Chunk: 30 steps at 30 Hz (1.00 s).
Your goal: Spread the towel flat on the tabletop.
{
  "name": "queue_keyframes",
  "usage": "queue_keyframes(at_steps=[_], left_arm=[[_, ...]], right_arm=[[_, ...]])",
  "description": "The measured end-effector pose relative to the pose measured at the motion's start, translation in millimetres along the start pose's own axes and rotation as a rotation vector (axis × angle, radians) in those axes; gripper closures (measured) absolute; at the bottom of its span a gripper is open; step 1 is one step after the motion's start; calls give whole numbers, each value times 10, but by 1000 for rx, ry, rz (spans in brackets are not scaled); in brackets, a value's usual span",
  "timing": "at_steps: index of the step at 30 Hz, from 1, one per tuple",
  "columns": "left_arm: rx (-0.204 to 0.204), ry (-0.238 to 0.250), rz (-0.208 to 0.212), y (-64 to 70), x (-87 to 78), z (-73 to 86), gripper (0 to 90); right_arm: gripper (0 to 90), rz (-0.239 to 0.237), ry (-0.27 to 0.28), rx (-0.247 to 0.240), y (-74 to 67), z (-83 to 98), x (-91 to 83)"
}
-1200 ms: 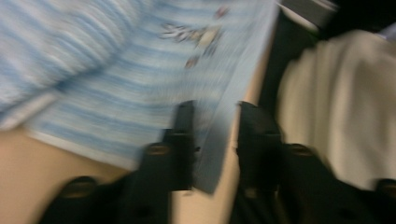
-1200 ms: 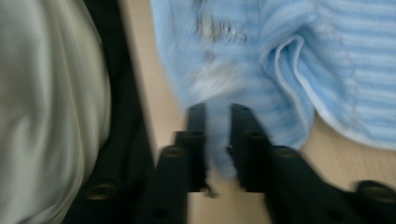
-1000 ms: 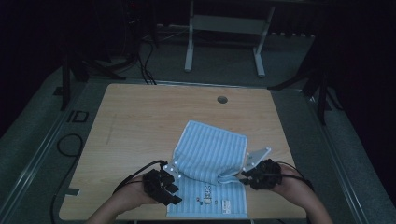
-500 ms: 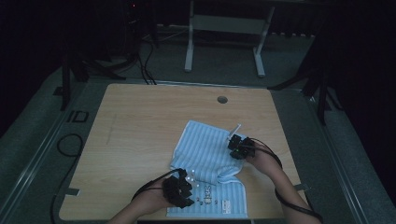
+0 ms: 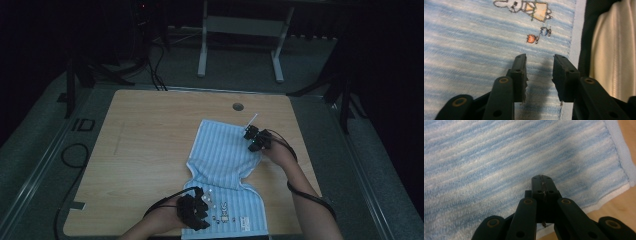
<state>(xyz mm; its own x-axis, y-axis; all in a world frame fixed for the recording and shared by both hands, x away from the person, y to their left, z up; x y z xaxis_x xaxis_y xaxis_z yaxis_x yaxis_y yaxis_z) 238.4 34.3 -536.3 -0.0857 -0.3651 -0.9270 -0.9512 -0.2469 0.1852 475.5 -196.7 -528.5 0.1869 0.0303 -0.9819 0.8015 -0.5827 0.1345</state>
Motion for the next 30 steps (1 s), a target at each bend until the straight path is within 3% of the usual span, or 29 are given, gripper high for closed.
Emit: queue_keyframes(at_steps=[5,10,13,15,17,19,22,23,26,30], left_arm=[[-5,-2,20,-4,-5,17,627],[-2,-9,40,-5,-7,24,627],[-6,-6,63,-9,0,12,619],[1,-3,66,-11,-3,-4,610],[1,13,55,-24,-48,-12,602],[-15,35,31,-54,-108,-4,584],[-46,57,2,-119,-182,47,580],[-55,62,0,-140,-199,71,580],[-82,80,-20,-221,-226,144,563],[-115,86,-35,-297,-177,202,561]], right_arm=[[896,46,-35,29,199,-118,43],[893,60,-49,73,406,-194,81],[833,71,-50,98,500,-217,93],[811,69,-46,111,535,-212,87],[813,34,-24,138,537,-188,38],[814,16,18,128,462,-135,-66],[806,-21,79,103,220,25,-234],[801,-14,95,75,101,103,-284],[782,-57,134,24,-251,373,-369],[733,-126,162,11,-622,727,-355]])
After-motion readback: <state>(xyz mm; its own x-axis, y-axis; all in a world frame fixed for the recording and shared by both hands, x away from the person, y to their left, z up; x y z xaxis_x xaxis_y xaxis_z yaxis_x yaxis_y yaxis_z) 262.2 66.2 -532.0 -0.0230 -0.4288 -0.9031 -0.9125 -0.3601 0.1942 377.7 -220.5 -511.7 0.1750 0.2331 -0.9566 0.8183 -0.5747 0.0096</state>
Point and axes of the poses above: each handheld gripper's, and its own axes: x roughly forward along the jaws, z roughly out of its underside, y roughly to its right, the point moved 1 cm from there along x, roughly forward along the jaws, and after that the axes turned 5 degrees about -y, right-handed, at the moved point
